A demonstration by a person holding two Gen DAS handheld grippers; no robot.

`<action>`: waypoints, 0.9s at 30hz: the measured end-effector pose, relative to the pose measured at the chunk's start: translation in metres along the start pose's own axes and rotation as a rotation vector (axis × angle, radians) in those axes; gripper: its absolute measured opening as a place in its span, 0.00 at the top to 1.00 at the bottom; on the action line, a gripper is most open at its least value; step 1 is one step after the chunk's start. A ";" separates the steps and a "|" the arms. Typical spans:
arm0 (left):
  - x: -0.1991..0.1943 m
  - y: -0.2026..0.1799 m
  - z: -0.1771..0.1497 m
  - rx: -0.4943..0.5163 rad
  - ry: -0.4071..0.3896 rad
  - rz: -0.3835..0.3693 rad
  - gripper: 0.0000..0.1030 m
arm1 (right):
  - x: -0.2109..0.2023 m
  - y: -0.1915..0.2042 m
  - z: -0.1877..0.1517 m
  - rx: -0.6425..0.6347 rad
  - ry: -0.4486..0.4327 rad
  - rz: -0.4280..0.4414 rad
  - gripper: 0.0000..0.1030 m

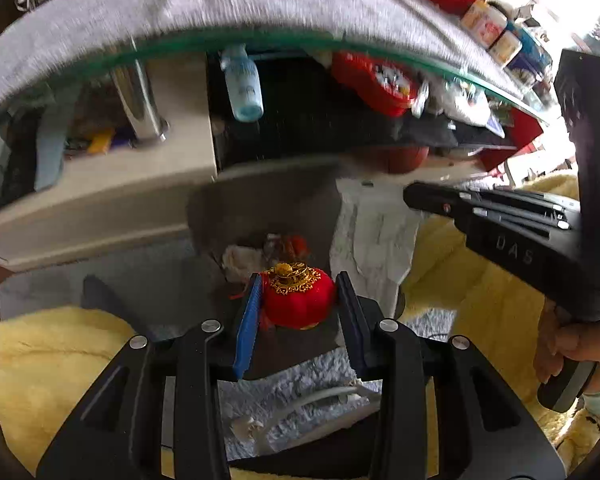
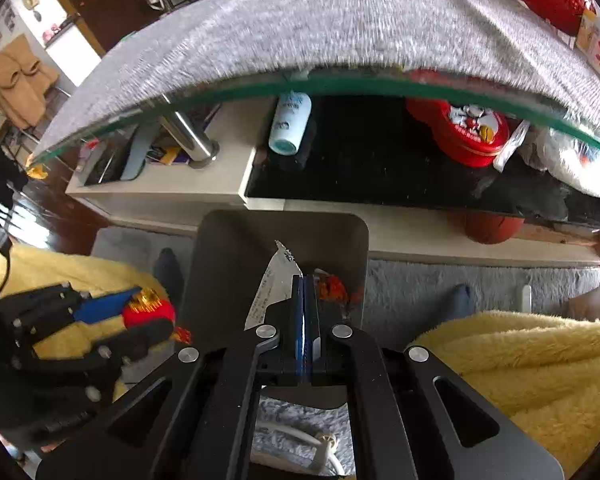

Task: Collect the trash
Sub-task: 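Carry the lantern and sachet down under the table over the grey bin, then open both tools to drop the lantern and sachet into the bin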

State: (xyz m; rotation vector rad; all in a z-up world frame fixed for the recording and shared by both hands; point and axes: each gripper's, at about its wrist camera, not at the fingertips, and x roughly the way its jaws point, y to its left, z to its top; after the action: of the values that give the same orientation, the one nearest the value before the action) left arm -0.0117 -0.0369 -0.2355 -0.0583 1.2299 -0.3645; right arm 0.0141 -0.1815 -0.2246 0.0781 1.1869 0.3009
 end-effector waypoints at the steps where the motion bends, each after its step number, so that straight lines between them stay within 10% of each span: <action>1: 0.004 0.000 -0.001 -0.003 0.009 -0.002 0.66 | 0.002 0.000 -0.001 0.002 0.003 0.000 0.98; 10: 0.025 0.008 0.003 -0.040 0.045 -0.021 0.65 | 0.015 -0.002 0.004 0.024 0.031 0.004 0.95; 16: 0.024 0.012 0.005 -0.050 0.035 -0.002 0.34 | 0.022 -0.008 0.009 0.042 0.053 0.005 0.93; 20: 0.021 0.016 0.007 -0.060 0.025 0.017 0.25 | 0.020 -0.012 0.010 0.055 0.025 -0.013 0.25; 27: 0.009 0.020 0.010 -0.060 -0.007 0.044 0.12 | 0.009 -0.020 0.019 0.074 -0.014 -0.012 0.18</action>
State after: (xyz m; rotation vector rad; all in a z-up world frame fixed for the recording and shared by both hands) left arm 0.0046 -0.0227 -0.2448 -0.0836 1.2332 -0.2889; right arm 0.0382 -0.1961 -0.2294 0.1372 1.1838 0.2453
